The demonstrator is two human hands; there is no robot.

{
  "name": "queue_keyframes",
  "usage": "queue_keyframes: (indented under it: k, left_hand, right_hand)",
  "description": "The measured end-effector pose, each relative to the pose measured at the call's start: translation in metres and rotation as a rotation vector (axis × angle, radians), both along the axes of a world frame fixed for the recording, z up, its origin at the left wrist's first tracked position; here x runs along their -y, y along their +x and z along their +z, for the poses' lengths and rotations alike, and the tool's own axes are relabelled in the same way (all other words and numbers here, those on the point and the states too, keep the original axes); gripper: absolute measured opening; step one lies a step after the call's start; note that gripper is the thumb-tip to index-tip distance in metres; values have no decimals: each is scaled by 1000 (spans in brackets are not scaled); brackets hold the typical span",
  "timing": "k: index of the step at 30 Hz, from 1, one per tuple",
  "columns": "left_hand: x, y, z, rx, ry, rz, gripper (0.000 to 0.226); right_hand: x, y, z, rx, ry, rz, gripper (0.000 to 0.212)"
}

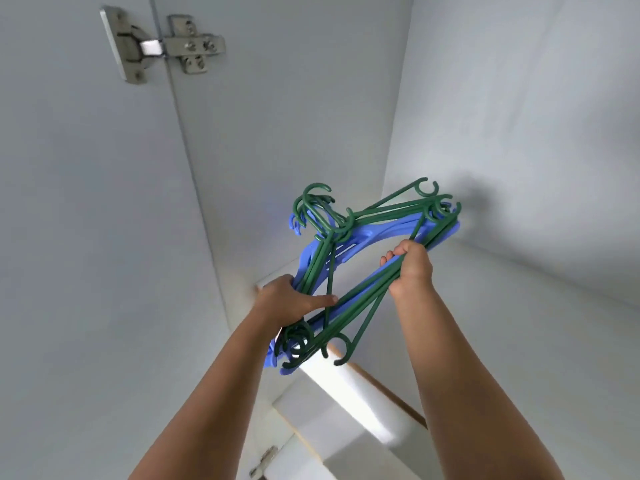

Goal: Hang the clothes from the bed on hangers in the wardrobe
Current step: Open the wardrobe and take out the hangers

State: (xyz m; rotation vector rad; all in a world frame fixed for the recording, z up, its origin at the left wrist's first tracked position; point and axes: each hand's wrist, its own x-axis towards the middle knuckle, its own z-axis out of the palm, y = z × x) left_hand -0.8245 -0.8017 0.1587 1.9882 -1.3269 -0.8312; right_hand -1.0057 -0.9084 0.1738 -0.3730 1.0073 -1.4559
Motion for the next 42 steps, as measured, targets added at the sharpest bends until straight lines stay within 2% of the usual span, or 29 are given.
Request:
queue_keyframes:
  k: [2,4,9,13,15,17,19,20,23,26,28,31,34,35,39,42]
  left_hand:
    - [-27,7,-4,154,10,19,66]
    - [-57,19,-6,185,26,17,60]
    - [-135,60,-10,15,-7,97,36]
    - [-210,82,-16,-1,3,140,30]
    - [-253,90,-25,-41,40,155,34]
    - [-301,97,-38,-68,79,172,46]
    - [-359,102,-53,-95,102,197,52]
    - [-390,105,-58,-105,113,217,51]
    - [-485,119,-70,-84,174,324,47]
    - [-580,131,-79,-78,217,451,27]
    - [-642,141,-86,-96,250,547,20]
    - [-732,152,-93,-151,275,713,12]
    - [-818,156,-101,-204,260,897,11]
    - [-844,158,-104,-222,249,954,12]
    - [-930,169,-109,-287,215,1149,16]
    - [-971,193,-106,-361,176,1239,30]
  right_hand:
    - [-18,16,-8,4,9,26,22]
    - [-39,33,-13,-24,-5,74,22]
    - [-98,75,-19,-99,-70,193,16]
    - [-164,99,-36,-72,-76,258,30]
    - [-203,107,-43,-101,-75,279,25]
    - [-248,116,-48,-110,-82,303,20]
    - [-299,129,-57,-108,-75,356,28]
    - [-325,137,-63,-115,-56,389,40]
    - [-407,166,-88,-160,22,491,64]
    - [-485,204,-114,-218,93,673,78]
    - [-539,231,-121,-274,116,813,68]
    - [-620,271,-124,-358,98,1013,38]
    - [-697,312,-130,-381,55,1186,33]
    - [-722,327,-134,-381,40,1236,34]
    - [-808,382,-146,-398,0,1421,61]
    - [-851,422,-145,-381,-7,1523,58]
